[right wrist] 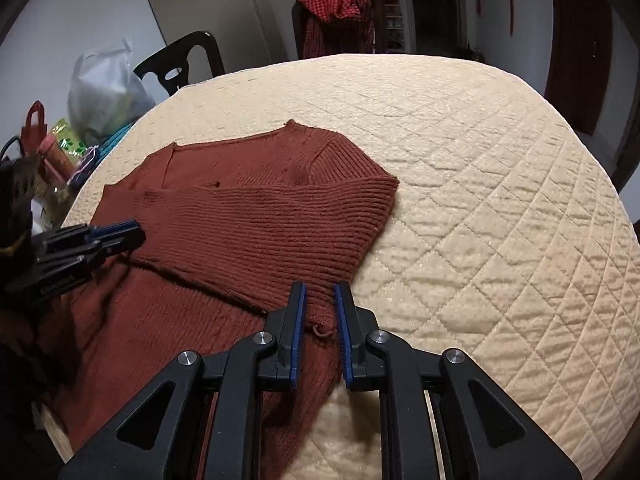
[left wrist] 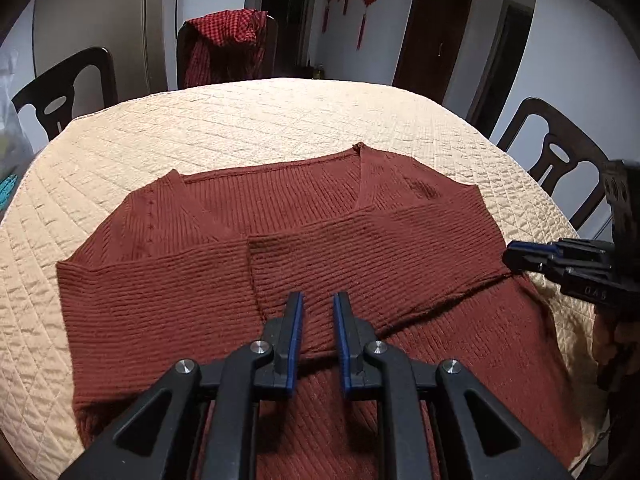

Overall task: Fold small clothes
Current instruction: 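Take the sleeve cuff with the left gripper and lay it across the body, then release the cuff and lift both grippers above the sweater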

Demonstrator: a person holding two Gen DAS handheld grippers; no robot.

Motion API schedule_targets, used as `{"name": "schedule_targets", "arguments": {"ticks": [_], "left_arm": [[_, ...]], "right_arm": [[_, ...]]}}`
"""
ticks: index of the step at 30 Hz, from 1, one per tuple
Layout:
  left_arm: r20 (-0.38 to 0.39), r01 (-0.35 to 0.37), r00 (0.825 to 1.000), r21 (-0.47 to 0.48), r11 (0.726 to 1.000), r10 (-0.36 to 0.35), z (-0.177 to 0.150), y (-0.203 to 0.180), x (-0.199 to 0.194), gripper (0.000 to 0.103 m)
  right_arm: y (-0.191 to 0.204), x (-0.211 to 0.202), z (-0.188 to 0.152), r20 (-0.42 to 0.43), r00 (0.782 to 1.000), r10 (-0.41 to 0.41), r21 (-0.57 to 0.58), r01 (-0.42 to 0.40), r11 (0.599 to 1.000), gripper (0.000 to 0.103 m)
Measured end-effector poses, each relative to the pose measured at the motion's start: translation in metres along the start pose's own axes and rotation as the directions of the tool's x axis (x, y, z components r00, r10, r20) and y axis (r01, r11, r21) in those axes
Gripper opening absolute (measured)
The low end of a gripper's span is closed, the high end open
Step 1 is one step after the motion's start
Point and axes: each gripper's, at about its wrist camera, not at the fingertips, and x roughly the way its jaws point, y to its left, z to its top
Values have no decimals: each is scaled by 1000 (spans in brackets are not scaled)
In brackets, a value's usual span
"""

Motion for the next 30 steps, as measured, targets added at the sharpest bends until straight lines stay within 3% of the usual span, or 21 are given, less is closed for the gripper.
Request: {"name": "schedule_targets", "arguments": {"ticks": [2, 6, 10, 14, 18, 22, 25, 30], "left_arm": [[15, 20, 1000, -9, 1000, -20, 1, 1, -8, 18], [49, -43, 998, 5, 999, 43, 13, 5, -6, 18], [13, -93, 996, -45, 995, 93, 17, 19, 10, 18], [20, -104, 994, -82, 991, 106, 7, 37, -4, 18], [58, -163, 984, -115, 980, 170, -2, 63, -30, 18], [22, -220, 974, -172, 960, 227, -17, 92, -39, 18], [-5, -224, 974, -187, 957, 227, -31, 98, -34, 18], [34, -200, 977, -202, 959, 211, -43, 92, -55, 18]], "right_arm": [[0, -7, 3, 17, 1000, 7, 11, -8, 1000, 15], [3, -12, 17, 53, 999, -4, 2, 4, 1000, 15], [0, 3, 28, 46, 999, -13, 20, 13, 1000, 15], [-3, 18, 26, -3, 999, -37, 14, 37, 999, 16], [-2, 2, 18, 23, 1000, -19, 24, 19, 1000, 16], [5, -8, 10, 34, 999, 0, 4, -1, 1000, 16], [7, 3, 4, -8, 1000, -11, -12, 11, 1000, 16], [8, -10, 0, 22, 1000, -15, 5, 15, 1000, 17]]}}
